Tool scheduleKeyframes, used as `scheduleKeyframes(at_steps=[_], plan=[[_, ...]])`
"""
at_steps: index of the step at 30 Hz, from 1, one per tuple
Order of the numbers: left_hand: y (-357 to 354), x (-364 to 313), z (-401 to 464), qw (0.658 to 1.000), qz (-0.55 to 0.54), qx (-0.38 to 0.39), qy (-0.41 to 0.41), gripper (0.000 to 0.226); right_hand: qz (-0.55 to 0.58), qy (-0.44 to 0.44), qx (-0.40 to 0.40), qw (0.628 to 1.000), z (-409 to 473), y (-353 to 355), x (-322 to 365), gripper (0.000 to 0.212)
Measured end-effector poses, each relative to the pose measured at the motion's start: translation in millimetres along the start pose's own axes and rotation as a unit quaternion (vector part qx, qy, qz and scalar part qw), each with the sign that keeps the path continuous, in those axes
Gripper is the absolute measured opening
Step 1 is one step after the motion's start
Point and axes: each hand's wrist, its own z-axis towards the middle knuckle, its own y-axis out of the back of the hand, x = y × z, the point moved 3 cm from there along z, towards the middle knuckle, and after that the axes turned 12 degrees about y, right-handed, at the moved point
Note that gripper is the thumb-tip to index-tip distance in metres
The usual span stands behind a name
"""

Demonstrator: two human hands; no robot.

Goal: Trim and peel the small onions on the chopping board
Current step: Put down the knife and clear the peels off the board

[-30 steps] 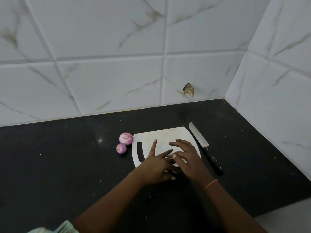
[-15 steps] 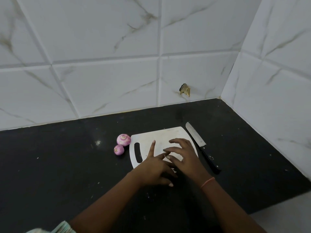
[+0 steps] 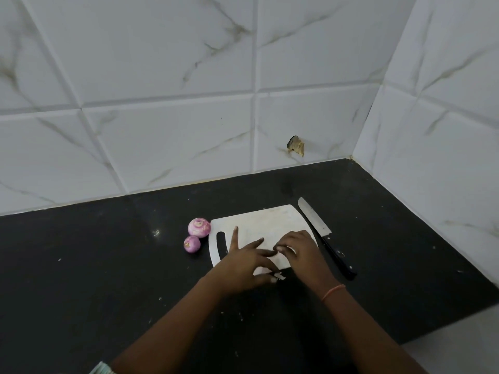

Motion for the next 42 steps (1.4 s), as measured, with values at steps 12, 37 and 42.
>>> scheduleKeyframes(at_steps=[12,37,42], plan=[[-42,39,-2,0.979,-0.14,-0.019,0.145,0.061,-0.038,-0.087,-0.092,0.991,-33,-16,-6,0.024],[-66,41,-12,0.942,-0.257,-0.171,0.135,0.081,0.269,-0.07,0.036,0.96,15,-50,-18,0.062],[-70,42,-13,0.94,-0.25,-0.183,0.147,0.081,0.099,-0.199,-0.019,0.975,55,-42,-80,0.066]])
